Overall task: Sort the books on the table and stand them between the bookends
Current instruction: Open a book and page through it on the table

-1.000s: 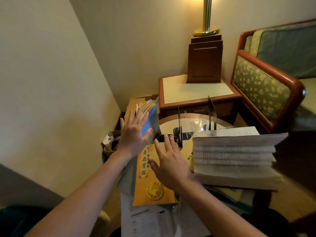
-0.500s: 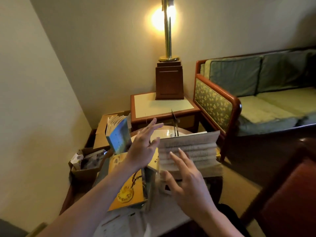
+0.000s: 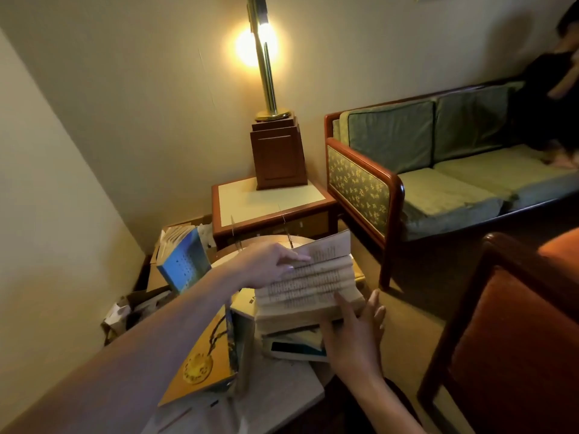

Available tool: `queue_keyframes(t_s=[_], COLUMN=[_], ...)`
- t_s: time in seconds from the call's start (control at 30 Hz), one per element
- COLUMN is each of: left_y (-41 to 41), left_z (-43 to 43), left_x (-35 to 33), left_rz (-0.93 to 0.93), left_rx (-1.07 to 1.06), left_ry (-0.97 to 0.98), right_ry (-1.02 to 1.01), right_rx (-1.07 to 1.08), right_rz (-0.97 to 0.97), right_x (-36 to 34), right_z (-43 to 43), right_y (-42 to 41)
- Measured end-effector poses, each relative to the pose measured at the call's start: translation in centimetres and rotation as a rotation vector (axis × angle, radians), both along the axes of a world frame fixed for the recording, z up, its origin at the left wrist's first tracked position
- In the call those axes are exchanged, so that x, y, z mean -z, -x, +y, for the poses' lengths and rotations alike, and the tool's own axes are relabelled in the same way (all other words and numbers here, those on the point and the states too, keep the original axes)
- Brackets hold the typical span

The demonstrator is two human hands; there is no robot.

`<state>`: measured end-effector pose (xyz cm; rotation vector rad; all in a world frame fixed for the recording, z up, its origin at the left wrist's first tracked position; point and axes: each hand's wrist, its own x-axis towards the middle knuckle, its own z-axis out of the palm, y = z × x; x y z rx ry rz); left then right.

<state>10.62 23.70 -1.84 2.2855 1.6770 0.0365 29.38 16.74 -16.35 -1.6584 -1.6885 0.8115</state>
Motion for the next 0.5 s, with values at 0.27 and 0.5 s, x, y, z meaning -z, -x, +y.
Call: queue_keyframes(t_s=[0.27,0.5], left_y=[-1.1,-0.1], left_z=[1.5,0.5], left_x=[-1.3,0.3], left_rz=[-0.054,-0.688], left_rx=[-0.059,-0.358], left_ry=[0.01,0.19], right_ry=[0.057,0.199], right_rx=[0.082,0.202], right_rz=[0.19,0.339], right_x=[0.2,-0.5], right_z=[1.2,1.9], right_y=[-0.6,-0.9])
